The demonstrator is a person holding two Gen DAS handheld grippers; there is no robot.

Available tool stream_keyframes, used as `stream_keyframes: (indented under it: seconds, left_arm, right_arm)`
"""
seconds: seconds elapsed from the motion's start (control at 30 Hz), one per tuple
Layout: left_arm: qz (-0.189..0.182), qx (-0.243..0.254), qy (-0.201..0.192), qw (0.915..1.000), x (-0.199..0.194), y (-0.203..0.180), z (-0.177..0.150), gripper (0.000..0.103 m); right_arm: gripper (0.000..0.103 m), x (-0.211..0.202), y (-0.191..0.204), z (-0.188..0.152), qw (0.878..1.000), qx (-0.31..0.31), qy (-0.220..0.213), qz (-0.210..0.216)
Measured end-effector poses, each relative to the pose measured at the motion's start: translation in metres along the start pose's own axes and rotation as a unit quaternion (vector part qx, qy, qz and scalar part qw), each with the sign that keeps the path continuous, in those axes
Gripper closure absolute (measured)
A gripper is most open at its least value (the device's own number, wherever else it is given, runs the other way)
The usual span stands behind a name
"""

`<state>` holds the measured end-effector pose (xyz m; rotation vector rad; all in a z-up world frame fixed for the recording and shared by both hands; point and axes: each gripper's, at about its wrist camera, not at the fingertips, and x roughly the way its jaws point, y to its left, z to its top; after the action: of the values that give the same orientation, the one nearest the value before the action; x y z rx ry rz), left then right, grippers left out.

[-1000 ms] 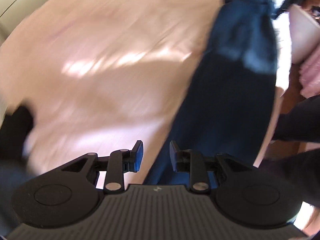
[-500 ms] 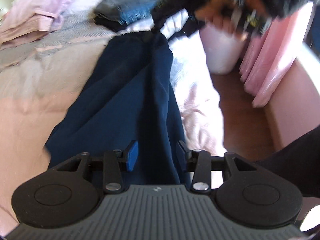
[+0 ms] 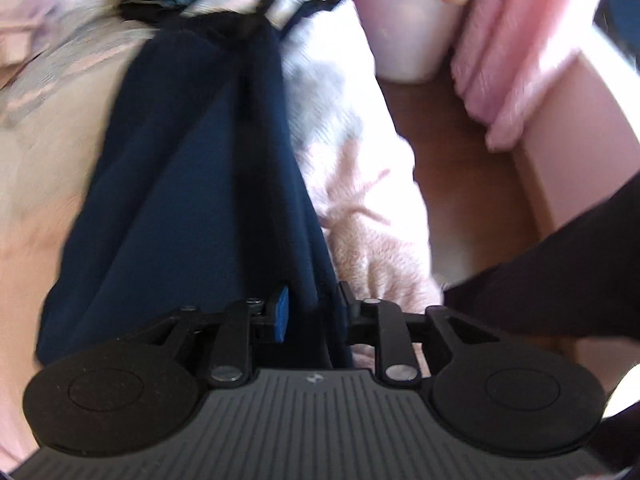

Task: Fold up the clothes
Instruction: 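Press the folded sweatpants flat with the right gripper while the left gripper withdraws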

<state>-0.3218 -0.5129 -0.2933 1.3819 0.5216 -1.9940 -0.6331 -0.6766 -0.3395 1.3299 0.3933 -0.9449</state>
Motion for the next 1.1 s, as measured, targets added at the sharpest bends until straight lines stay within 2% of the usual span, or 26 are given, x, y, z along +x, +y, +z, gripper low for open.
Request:
stream_keyframes:
  seconds: [0.03, 0.1, 0.2, 0.3, 0.37, 0.47, 0.53, 0.6, 0.63, 0.7, 0.73, 0.77, 0.87, 0.93, 0.97, 1.03, 1.07, 1.1]
  left_arm:
    - [0.004, -0.020, -0.013, 0.9997, -0.015, 0.005, -0.005, 0.080]
    - [0.015, -0.060, -0.038, 0.9974, -0.045, 0.016, -0.015, 0.077]
    - [0.069, -0.102, -0.073, 0.9897, -0.086, 0.044, -0.044, 0.073]
    - [0.119, -0.126, -0.076, 0.9819, -0.100, 0.087, -0.079, 0.073]
    - [0.121, -0.133, -0.070, 0.9812, -0.093, 0.120, -0.098, 0.073]
    - [0.066, -0.147, -0.079, 0.9838, -0.069, 0.159, -0.115, 0.073]
    - [0.013, -0.150, -0.079, 0.9854, -0.049, 0.171, -0.121, 0.073]
    - [-0.043, -0.150, -0.075, 0.9850, -0.030, 0.178, -0.125, 0.073]
    - [-0.069, -0.140, -0.061, 0.9859, -0.022, 0.175, -0.125, 0.075]
    - [-0.106, -0.099, -0.051, 0.9881, -0.019, 0.168, -0.129, 0.075]
    - [-0.107, -0.085, -0.067, 0.9884, -0.027, 0.169, -0.130, 0.075]
    - [-0.104, -0.093, -0.084, 0.9866, -0.034, 0.176, -0.132, 0.075]
    - [-0.090, -0.153, -0.133, 0.9752, -0.052, 0.210, -0.140, 0.074]
    - [-0.067, -0.172, -0.144, 0.9722, -0.050, 0.229, -0.139, 0.074]
    - [-0.070, -0.169, -0.141, 0.9730, -0.044, 0.234, -0.137, 0.074]
    - [-0.091, -0.133, -0.125, 0.9790, -0.024, 0.235, -0.129, 0.074]
    - [-0.110, -0.116, -0.118, 0.9800, -0.012, 0.236, -0.124, 0.074]
    - [-0.138, -0.110, -0.117, 0.9774, -0.001, 0.236, -0.120, 0.074]
  right_arm:
    - [0.059, -0.009, 0.009, -0.001, 1.000, -0.021, -0.008, -0.014]
    - [0.059, -0.029, 0.028, -0.005, 0.998, -0.050, -0.025, -0.027]
    - [0.059, -0.049, 0.061, -0.017, 0.996, -0.078, -0.047, -0.015]
    - [0.059, -0.034, 0.102, -0.044, 0.992, -0.120, -0.019, 0.020]
    - [0.059, -0.017, 0.130, -0.064, 0.988, -0.148, 0.007, 0.046]
    - [0.059, 0.015, 0.167, -0.097, 0.978, -0.185, 0.050, 0.077]
    - [0.059, 0.042, 0.182, -0.123, 0.977, -0.189, 0.070, 0.071]
    - [0.059, 0.069, 0.186, -0.143, 0.978, -0.182, 0.096, 0.019]
    - [0.059, 0.080, 0.185, -0.150, 0.978, -0.177, 0.108, -0.024]
    - [0.059, 0.081, 0.177, -0.157, 0.983, -0.138, 0.101, -0.059]
    - [0.059, 0.081, 0.175, -0.161, 0.985, -0.122, 0.098, -0.075]
    - [0.059, 0.076, 0.180, -0.162, 0.985, -0.127, 0.089, -0.077]
    - [0.059, 0.067, 0.196, -0.165, 0.985, -0.139, 0.068, -0.073]
    - [0.059, 0.070, 0.202, -0.168, 0.986, -0.140, 0.069, -0.066]
    - [0.059, 0.074, 0.203, -0.169, 0.985, -0.139, 0.074, -0.066]
    - [0.059, 0.079, 0.202, -0.172, 0.985, -0.135, 0.076, -0.071]
    - [0.059, 0.081, 0.202, -0.173, 0.985, -0.133, 0.077, -0.073]
    - [0.059, 0.083, 0.201, -0.174, 0.985, -0.131, 0.078, -0.075]
